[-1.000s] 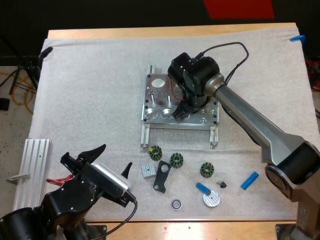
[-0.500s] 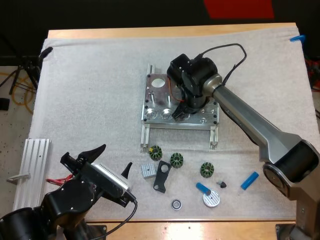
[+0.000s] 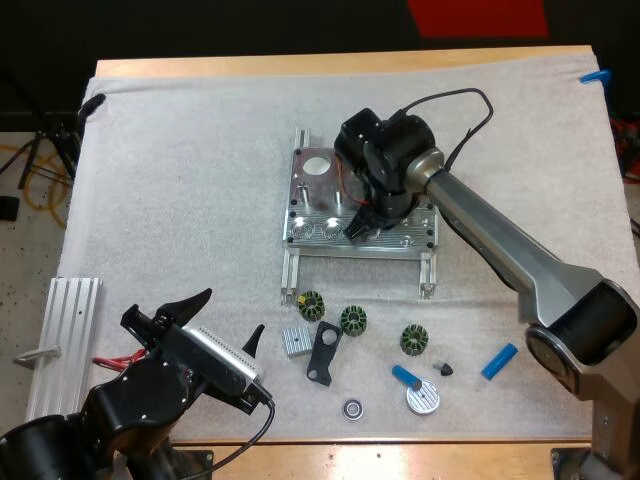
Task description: Load cells from left to right
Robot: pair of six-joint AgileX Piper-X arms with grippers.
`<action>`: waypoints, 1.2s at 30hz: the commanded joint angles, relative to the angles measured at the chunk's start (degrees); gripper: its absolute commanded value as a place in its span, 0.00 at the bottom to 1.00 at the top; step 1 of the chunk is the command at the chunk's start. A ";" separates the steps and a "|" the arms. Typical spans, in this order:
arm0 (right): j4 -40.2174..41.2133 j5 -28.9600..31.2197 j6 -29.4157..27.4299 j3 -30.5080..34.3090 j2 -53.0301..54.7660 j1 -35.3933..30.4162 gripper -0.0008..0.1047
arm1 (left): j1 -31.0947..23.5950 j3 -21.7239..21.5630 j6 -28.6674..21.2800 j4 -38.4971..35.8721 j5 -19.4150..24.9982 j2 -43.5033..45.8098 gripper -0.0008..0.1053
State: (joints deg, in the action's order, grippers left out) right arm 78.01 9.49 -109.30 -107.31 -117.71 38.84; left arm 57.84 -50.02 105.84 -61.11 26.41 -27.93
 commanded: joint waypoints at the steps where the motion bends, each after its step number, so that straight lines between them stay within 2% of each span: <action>1: 0.92 0.98 -0.60 -0.05 -0.36 0.17 0.01 | 0.18 -0.12 0.63 0.90 1.26 0.33 0.64; 7: 1.37 1.92 -0.60 -0.05 -0.36 0.17 0.01 | 0.18 -0.12 0.63 0.90 1.26 0.33 0.64; 12: 1.37 -2.15 -0.60 -0.05 -0.36 0.17 0.01 | 0.18 -0.12 0.63 0.90 1.26 0.33 0.64; 27: -2.74 -1.64 -0.60 -0.05 -0.36 0.17 0.01 | 0.18 -0.12 0.63 0.90 1.13 0.33 0.64; 36: -1.17 -0.59 -0.60 0.16 -2.29 -0.38 0.01 | 0.18 -0.12 0.63 0.90 1.13 0.33 0.64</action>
State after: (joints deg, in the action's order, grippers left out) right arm 76.19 9.34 -109.46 -107.31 -118.56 38.76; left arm 57.84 -50.02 105.84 -61.11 26.41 -27.93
